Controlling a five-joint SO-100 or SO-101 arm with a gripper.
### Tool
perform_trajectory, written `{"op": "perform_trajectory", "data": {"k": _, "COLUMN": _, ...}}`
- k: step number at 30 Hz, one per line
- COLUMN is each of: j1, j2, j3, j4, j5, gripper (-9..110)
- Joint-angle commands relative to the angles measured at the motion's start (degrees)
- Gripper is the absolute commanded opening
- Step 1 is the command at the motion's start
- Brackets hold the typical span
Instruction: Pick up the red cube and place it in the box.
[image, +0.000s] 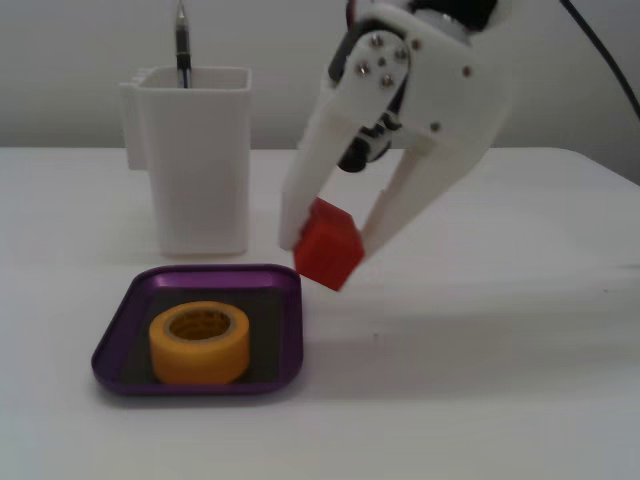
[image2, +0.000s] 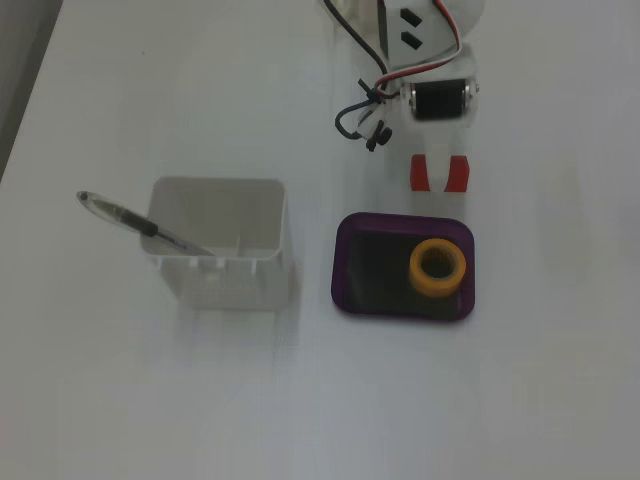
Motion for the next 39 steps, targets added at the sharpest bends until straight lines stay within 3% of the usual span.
{"op": "perform_trajectory", "data": {"k": 1, "j1": 2.6, "j2": 1.4, "j3": -5.8, "j4": -3.3, "j5": -3.7, "gripper": -1}}
{"op": "perform_trajectory", "data": {"k": 10, "j1": 12.2, "j2": -12.9, "j3": -15.4, "j4": -5.2, "j5": -3.6, "gripper": -1}}
{"op": "perform_trajectory", "data": {"k": 35, "j1": 12.2, "j2": -18.5, "j3": -15.7, "j4": -4.7, "j5": -4.0, "gripper": 0}}
{"op": "perform_trajectory", "data": {"k": 39, "j1": 12.2, "j2": -18.5, "j3": -15.7, "j4": -4.5, "j5": -3.6, "gripper": 4}}
